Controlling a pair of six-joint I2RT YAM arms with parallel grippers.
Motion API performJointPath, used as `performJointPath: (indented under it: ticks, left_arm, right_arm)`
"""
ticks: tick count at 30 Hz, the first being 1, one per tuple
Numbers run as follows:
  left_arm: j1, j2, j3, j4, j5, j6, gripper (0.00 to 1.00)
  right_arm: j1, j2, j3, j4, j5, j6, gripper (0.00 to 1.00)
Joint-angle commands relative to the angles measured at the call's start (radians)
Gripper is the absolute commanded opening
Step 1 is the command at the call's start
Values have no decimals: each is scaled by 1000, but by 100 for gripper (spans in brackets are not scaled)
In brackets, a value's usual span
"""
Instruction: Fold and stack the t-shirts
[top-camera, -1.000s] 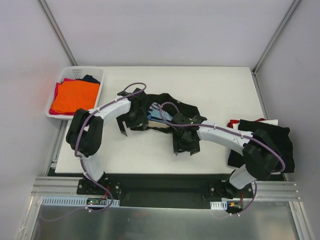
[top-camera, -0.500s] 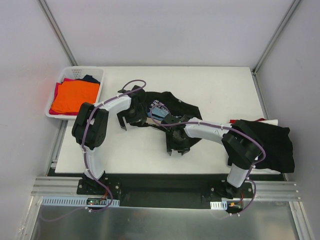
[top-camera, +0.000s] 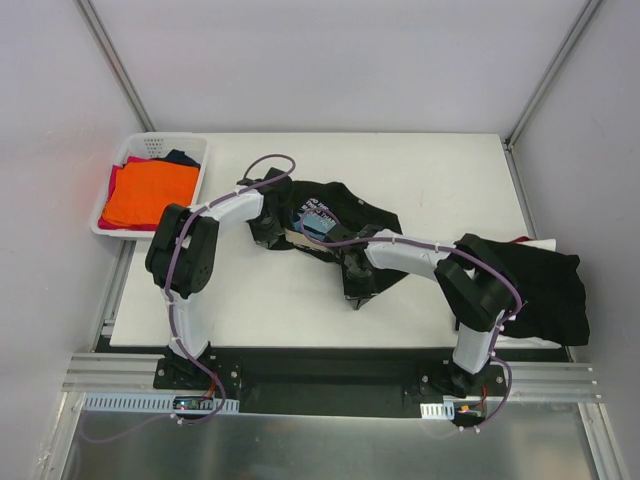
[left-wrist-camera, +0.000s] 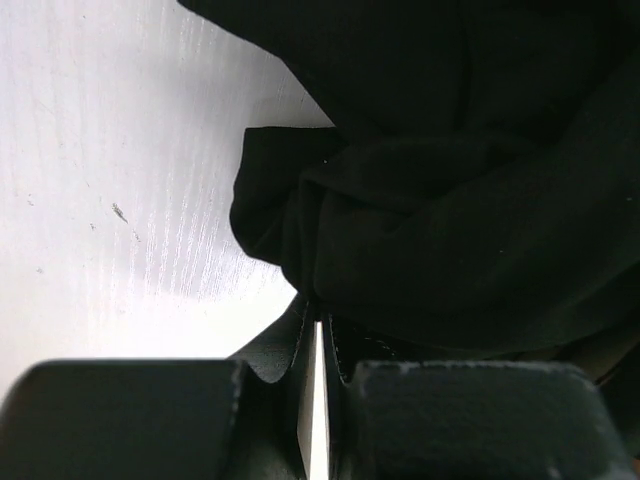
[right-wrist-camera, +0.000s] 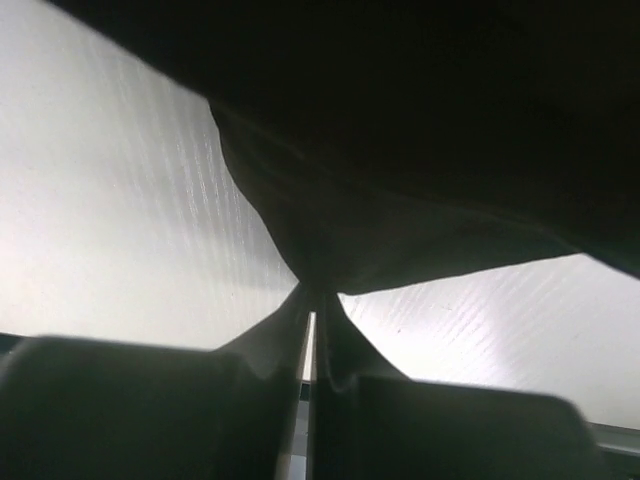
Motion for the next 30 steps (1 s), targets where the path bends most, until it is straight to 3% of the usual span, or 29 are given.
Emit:
performJointPath:
  ticks: [1, 7, 17, 30]
  left_arm:
    - [12, -5, 9, 3, -24, 0, 0]
    - [12, -120, -14, -14, 0, 2, 0]
    - [4, -460, 77, -230, -13, -5, 3]
    - [3, -467, 546, -595, -44, 63, 9]
  right_arm:
    - [4, 1, 10, 91, -38, 4, 1]
    - [-2, -127, 39, 25, -13, -15, 1]
    - [-57, -378, 190, -223, 151, -51, 1]
    - [-283, -594, 288, -409, 241, -192, 1]
